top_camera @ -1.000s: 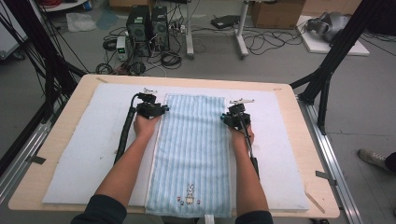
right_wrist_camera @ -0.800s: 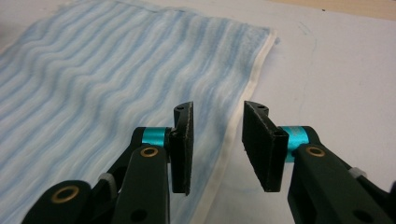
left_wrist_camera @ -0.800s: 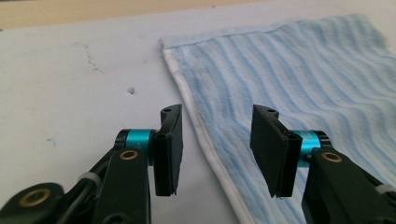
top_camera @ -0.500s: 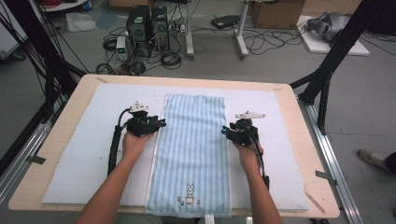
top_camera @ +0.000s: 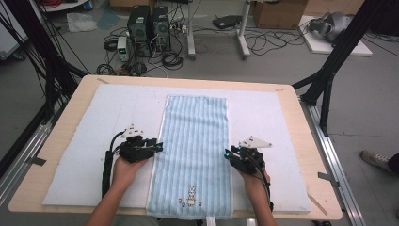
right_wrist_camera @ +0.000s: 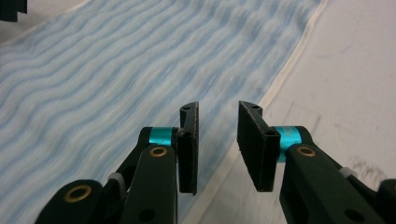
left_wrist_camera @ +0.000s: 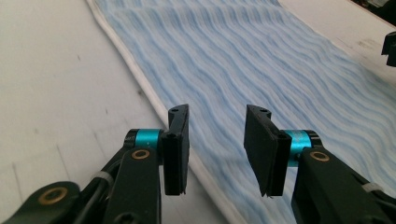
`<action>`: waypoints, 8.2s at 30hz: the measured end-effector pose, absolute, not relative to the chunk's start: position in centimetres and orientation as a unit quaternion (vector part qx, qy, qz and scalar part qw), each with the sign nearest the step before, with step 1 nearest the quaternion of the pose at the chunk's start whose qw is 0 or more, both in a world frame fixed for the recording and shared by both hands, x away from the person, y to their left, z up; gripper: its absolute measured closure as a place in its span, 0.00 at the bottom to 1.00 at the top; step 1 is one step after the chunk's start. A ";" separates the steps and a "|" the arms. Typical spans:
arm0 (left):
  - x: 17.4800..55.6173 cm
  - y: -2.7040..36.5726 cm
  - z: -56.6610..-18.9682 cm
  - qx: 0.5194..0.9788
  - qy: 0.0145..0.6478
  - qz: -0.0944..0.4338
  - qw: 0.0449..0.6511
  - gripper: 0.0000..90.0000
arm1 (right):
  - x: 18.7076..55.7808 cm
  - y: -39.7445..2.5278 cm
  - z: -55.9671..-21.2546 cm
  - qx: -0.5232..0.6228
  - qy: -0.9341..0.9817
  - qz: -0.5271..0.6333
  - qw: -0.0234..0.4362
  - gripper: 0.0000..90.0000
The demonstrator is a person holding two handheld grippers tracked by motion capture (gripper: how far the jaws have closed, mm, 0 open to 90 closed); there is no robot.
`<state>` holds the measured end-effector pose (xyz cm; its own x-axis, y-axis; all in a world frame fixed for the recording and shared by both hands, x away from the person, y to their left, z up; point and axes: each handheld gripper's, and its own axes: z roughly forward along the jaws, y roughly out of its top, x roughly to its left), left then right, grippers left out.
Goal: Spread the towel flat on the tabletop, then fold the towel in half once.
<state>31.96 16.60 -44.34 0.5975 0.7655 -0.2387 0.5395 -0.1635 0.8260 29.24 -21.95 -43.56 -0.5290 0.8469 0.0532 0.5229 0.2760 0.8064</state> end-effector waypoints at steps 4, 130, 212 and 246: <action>30.3 17.2 -44.7 0.757 0.436 0.114 0.473 0.70 | 27.2 -21.8 -44.0 0.434 0.781 0.400 0.204 0.77; 44.3 15.5 -44.3 0.771 0.431 0.152 0.443 0.39 | 34.2 -25.1 -40.3 0.428 0.775 0.428 0.181 0.15; 37.0 18.5 -42.2 0.750 0.390 0.103 0.525 0.97 | 36.0 -21.5 -40.7 0.424 0.766 0.446 0.186 0.96; 30.2 19.2 -43.9 0.745 0.412 0.104 0.514 0.55 | 27.6 -22.8 -42.7 0.429 0.764 0.447 0.181 0.77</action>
